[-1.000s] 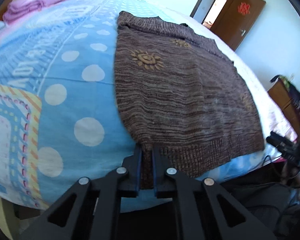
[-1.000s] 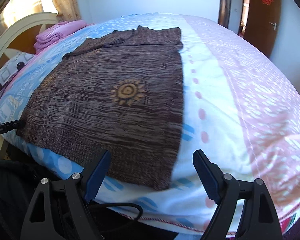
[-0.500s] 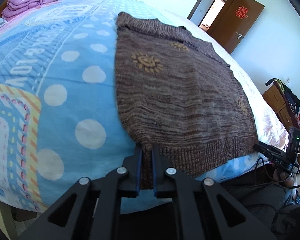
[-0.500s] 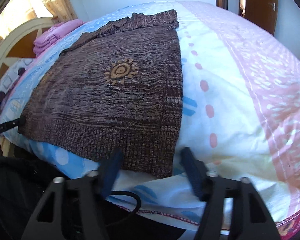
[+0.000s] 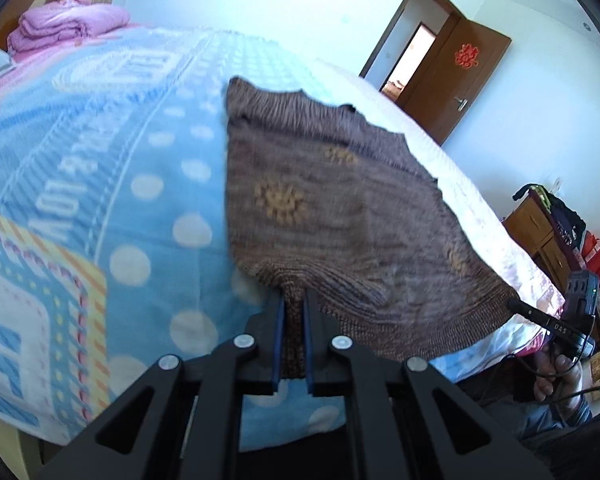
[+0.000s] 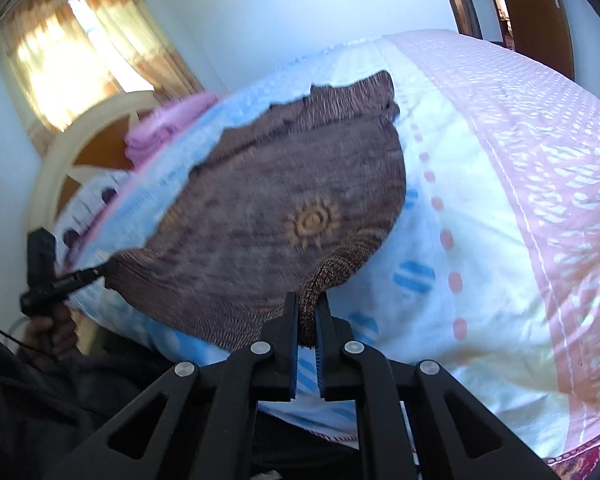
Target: Fold small clothes
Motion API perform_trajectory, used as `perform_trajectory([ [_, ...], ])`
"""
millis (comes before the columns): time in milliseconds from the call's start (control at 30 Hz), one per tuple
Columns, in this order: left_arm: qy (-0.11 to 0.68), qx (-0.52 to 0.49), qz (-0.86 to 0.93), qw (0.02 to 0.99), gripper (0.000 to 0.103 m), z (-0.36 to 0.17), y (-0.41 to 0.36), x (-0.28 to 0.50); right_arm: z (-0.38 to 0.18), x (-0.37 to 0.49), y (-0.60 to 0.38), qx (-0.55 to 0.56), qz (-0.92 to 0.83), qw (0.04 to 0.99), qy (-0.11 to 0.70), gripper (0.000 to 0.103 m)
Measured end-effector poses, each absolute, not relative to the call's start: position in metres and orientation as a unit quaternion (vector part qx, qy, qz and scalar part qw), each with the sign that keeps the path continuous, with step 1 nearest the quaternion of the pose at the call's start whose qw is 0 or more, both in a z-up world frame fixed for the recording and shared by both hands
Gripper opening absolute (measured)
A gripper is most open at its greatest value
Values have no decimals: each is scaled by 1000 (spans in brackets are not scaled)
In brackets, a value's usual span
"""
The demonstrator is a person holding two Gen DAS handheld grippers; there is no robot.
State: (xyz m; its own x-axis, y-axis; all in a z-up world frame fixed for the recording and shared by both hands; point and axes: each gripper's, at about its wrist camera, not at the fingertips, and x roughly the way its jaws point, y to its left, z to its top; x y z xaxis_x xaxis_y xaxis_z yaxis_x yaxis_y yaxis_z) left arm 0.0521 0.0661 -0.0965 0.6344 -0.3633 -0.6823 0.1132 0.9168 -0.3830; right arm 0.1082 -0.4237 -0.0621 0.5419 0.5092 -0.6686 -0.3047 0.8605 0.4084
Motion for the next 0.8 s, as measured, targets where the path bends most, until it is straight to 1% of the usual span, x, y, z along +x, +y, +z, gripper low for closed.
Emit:
perform_trajectory([
  [233, 381, -164, -144, 899, 8, -74, 68, 74, -38, 124, -434, 173, 243, 876, 379, 6],
  [433, 353, -172, -147, 908, 8, -52, 72, 98, -7, 144, -434, 177, 248, 892, 334, 6],
  [800, 325, -171, -143, 919, 8, -22, 71, 156, 39, 197, -432, 189, 248, 909, 278, 6],
])
